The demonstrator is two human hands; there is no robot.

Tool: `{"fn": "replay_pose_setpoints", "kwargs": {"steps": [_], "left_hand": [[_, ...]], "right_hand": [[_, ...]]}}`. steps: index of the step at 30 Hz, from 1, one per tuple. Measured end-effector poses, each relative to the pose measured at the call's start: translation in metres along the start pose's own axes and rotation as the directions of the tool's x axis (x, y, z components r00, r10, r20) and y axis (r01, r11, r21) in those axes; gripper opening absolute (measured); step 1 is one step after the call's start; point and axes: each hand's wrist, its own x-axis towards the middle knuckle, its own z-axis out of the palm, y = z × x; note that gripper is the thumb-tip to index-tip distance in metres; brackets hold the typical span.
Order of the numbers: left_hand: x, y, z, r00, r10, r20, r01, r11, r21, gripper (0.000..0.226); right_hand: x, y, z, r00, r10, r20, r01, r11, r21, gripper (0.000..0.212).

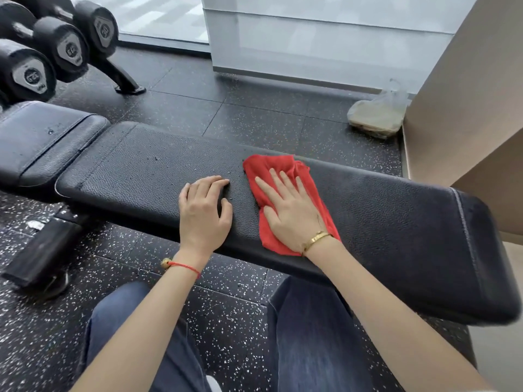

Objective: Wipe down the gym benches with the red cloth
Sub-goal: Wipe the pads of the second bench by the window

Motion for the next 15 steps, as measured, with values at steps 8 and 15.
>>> {"fn": "replay_pose_setpoints", "kwargs": {"steps": [8, 15], "left_hand": [[0.000, 0.001, 0.000, 1.000, -0.004, -0.008, 0.004, 1.000, 0.007, 0.038], [0.003, 0.001, -0.002, 1.000, 0.001, 0.001, -0.001, 1.000, 0.022, 0.037]], "right_hand": [[0.013, 0.044, -0.018, 0.977, 0.214, 0.001, -0.214, 0.976, -0.045, 0.058], [0.001, -0.024, 0.009, 1.000, 0.000, -0.011, 0.000, 1.000, -0.003, 0.061]]}}
